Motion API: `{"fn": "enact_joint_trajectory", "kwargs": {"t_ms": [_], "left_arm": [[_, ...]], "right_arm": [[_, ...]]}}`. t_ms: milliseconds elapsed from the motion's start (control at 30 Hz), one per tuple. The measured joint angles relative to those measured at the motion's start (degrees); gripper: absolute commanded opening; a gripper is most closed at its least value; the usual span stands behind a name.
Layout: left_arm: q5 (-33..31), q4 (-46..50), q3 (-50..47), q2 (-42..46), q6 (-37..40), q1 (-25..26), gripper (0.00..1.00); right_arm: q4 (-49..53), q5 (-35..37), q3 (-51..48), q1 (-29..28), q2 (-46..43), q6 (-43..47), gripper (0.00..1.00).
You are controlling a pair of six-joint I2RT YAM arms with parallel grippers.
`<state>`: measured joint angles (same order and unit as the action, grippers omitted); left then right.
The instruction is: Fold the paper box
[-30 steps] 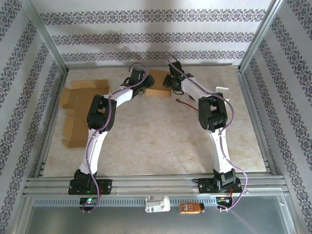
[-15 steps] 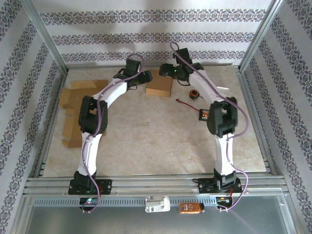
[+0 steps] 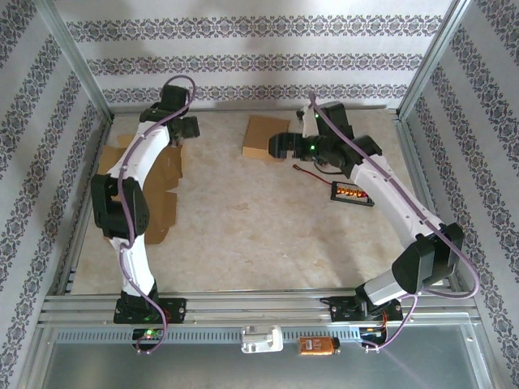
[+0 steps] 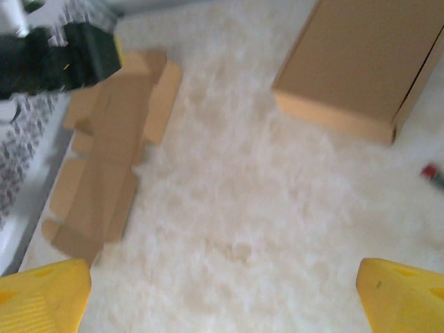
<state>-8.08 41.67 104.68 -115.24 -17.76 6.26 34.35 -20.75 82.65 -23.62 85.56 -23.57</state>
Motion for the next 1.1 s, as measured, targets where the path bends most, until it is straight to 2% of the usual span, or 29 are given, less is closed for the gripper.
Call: {"fn": "enact_joint_trajectory", "kwargs": {"t_ms": [100, 167, 233, 333, 367, 533, 700, 767, 900, 1100], "left_arm": [[0.74, 3.56, 0.02, -5.81, 1.16, -0.79, 0.74], [1.07, 5.31, 0.11, -8.96, 1.97, -1.14, 0.64], [1.66, 6.64, 0.22, -11.32, 2.69, -1.16, 0.44], [2.97, 7.72, 0.31, -12.41, 2.99, -1.14, 0.05], [3.39, 7.87, 0.33, -12.39, 3.02, -1.16, 0.00], [7.26, 6.08, -3.78, -8.13, 2.01, -0.98, 0.00], [11.52, 1.11, -16.87, 5.38, -1.92, 1.38, 0.00], [12.83, -1.53, -21.40, 10.80, -3.91, 4.02, 0.00], [14.32, -7.78, -29.38, 19.02, -8.31, 12.57, 0.00], [14.10, -18.56, -39.91, 21.94, -16.68, 24.74, 0.00]], "right_arm": [[2.60, -0.59, -2.78, -2.01, -1.16, 0.46, 0.98], [3.74, -0.55, -3.87, -3.26, -1.77, 0.74, 0.98], [4.24, -0.57, -4.85, -4.13, -2.32, 0.63, 0.98], [4.24, -0.09, -6.03, -4.28, -2.69, -0.07, 0.98], [4.26, 0.33, -6.29, -4.26, -2.69, -0.44, 0.98], [3.02, 3.04, -6.49, -4.26, -2.71, -2.58, 0.98], [-0.13, 4.61, -5.70, -4.24, -1.95, -7.41, 0.98], [-1.66, 4.63, -4.39, -4.26, -0.44, -9.70, 0.98], [-4.02, 4.48, -1.84, -4.87, 3.23, -12.92, 0.98], [-5.14, 5.75, -2.89, -5.31, 4.04, -15.19, 0.98]]}}
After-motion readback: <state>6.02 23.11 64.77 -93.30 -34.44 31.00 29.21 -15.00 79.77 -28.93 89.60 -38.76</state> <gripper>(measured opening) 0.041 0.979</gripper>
